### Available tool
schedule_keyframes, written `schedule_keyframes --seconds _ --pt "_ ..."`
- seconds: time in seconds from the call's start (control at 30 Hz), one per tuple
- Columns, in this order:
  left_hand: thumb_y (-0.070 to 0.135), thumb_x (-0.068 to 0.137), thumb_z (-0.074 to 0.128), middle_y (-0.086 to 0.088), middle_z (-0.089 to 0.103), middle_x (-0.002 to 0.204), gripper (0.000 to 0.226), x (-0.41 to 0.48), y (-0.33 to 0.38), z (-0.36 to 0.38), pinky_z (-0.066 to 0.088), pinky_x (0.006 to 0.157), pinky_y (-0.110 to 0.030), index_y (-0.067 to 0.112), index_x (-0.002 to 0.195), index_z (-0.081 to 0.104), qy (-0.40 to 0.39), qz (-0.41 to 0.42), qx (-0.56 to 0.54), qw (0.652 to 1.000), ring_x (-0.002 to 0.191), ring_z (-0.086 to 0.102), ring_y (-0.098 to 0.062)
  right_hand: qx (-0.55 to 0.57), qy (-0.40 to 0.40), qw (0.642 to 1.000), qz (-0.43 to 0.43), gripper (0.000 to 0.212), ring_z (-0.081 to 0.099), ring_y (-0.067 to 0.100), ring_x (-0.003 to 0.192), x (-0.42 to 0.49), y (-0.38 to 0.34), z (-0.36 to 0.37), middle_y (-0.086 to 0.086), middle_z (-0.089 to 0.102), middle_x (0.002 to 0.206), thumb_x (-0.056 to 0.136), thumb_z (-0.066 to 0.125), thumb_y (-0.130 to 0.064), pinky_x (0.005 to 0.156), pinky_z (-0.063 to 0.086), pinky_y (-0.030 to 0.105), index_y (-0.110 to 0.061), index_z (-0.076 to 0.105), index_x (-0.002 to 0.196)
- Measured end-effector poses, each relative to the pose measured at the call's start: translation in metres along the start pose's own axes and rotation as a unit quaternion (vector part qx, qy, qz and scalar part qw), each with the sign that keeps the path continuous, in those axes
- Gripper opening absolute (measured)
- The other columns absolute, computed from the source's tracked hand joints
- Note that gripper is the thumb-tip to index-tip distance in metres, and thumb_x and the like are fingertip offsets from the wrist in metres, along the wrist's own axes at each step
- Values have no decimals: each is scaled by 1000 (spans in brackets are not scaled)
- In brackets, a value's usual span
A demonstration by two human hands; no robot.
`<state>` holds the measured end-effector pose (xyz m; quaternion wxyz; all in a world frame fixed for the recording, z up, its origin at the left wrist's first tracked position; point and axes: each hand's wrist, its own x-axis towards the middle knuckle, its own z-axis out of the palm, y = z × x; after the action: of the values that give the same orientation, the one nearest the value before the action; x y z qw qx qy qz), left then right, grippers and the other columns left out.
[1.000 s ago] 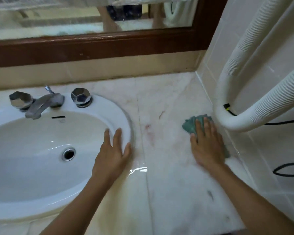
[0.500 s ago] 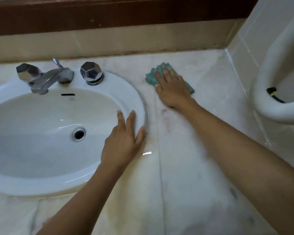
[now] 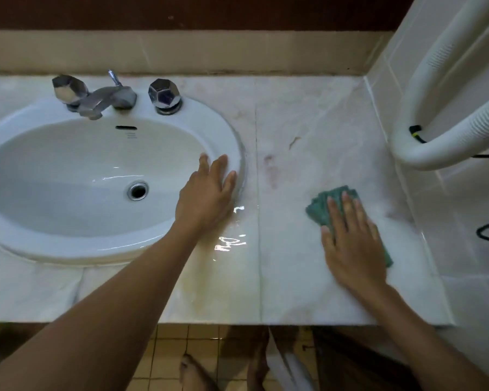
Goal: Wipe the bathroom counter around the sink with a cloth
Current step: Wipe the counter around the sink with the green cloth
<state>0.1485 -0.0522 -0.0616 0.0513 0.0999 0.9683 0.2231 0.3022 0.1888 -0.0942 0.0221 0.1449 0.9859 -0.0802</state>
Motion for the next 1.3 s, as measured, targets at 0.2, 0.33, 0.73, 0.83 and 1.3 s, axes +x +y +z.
schedule_keyframes --seconds 0.2,0.33,0.73,0.83,1.3 --pt "24 94 41 2 61 130 40 -50 -16 6 41 90 -36 22 130 57 80 -13 -43 996 116 55 -25 17 -1 994 106 60 -4 24 148 77 -21 -4 8 -2 161 99 21 -39 118 9 44 -19 6 153" --pt "19 93 43 -3 44 149 48 -144 -50 6 30 109 -38 12 140 50 114 -4 -50 992 139 36 -21 38 14 999 7 60 -1 26 148 25 -109 13 10 3 161 97 25 -37 116 9 44 -18 10 153" --pt "22 97 48 -7 29 155 41 -229 -240 -75 25 109 -58 15 138 48 230 -303 -34 924 141 25 -29 54 -59 981 -174 64 -13 21 147 -122 -264 46 4 -10 160 96 20 -42 119 0 42 -23 -2 153" --pt "28 98 43 -10 24 158 48 -207 -290 -103 21 112 -55 15 143 40 203 -314 -2 927 144 22 -28 42 -58 975 -211 62 -12 14 147 -115 -240 41 -3 -6 161 96 19 -44 118 3 38 -28 -1 153" --pt "48 101 25 4 -17 162 58 -203 -366 -122 -3 117 -44 33 154 6 88 -280 -28 956 147 -19 -14 69 4 996 48 70 9 35 146 -149 -440 77 20 12 158 91 24 -40 115 12 49 -4 19 150"
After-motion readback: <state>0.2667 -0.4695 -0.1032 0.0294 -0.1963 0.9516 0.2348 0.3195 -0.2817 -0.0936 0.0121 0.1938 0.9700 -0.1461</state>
